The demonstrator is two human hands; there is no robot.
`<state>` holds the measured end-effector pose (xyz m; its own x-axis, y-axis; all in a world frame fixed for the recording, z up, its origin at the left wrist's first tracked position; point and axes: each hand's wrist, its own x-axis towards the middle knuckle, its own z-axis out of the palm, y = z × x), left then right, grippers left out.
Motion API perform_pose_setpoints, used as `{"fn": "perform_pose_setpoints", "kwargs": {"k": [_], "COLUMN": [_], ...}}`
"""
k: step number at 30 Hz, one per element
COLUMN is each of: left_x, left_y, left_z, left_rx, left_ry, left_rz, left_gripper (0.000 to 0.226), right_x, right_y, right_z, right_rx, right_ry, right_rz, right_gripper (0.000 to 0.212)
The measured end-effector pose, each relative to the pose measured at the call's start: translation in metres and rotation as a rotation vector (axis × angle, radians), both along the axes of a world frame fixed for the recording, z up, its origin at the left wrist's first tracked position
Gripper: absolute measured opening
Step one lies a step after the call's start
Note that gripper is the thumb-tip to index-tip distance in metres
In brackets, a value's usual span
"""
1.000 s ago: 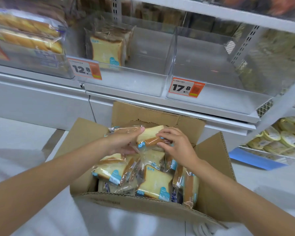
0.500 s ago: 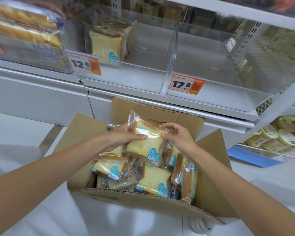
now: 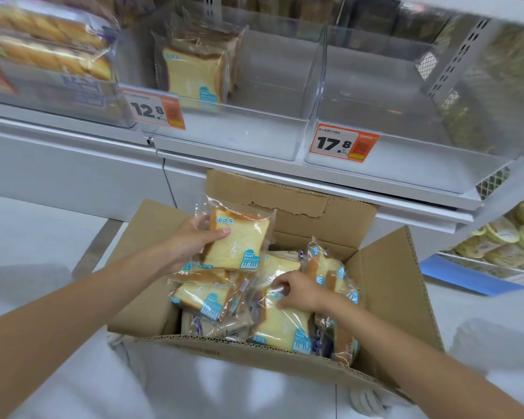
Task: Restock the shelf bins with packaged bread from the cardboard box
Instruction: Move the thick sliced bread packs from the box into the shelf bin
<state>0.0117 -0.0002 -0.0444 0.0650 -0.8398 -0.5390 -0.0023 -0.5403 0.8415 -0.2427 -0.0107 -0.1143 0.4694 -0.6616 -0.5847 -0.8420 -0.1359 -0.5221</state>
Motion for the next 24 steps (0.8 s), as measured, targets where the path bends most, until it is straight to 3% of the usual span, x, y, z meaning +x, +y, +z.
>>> {"fn": "perform_pose_setpoints", "kwargs": {"k": [3, 7, 10, 13, 17, 20, 24], "left_x": [0.001, -0.003, -0.019, -0.034, -0.046, -0.044, -0.026], "left_y": [-0.002, -0.002, 0.0, 0.001, -0.003, -0.008, -0.016], "left_z": [0.0, 0.007, 0.013, 0.018, 0.012, 0.011, 0.019], "left_rx": [-0.031, -0.109, -0.133, -0.175, -0.218, -0.195, -0.148], "left_ry": [-0.01, -0.071, -0.105, -0.257, -0.288, -0.211, -0.049], "left_rz": [0.043, -0.006, -0.078, -0.237, -0.198, -0.1, 0.021], "left_gripper": [0.052, 0.05, 0.053, 0.093, 0.075, 0.073, 0.072], "right_x": [-0.006, -0.002, 0.007, 0.02, 0.035, 0.032, 0.01], "right_y": [-0.013, -0.031, -0.036, -0.033, -0.032, -0.037, -0.047], "right_z": [0.017, 0.065, 0.086, 0.092, 0.104, 0.113, 0.122], "right_rx": [0.031, -0.05, -0.273, -0.455, -0.436, -0.493, -0.396], "right_ry": [-0.172, -0.409, -0.491, -0.484, -0.614, -0.539, -0.402], "right_rz": [-0.102, -0.226, -0.243, -0.198, -0.259, -0.272, -0.417], "right_gripper": [0.031, 0.029, 0.026, 0.022, 0.026, 0.044, 0.093]}}
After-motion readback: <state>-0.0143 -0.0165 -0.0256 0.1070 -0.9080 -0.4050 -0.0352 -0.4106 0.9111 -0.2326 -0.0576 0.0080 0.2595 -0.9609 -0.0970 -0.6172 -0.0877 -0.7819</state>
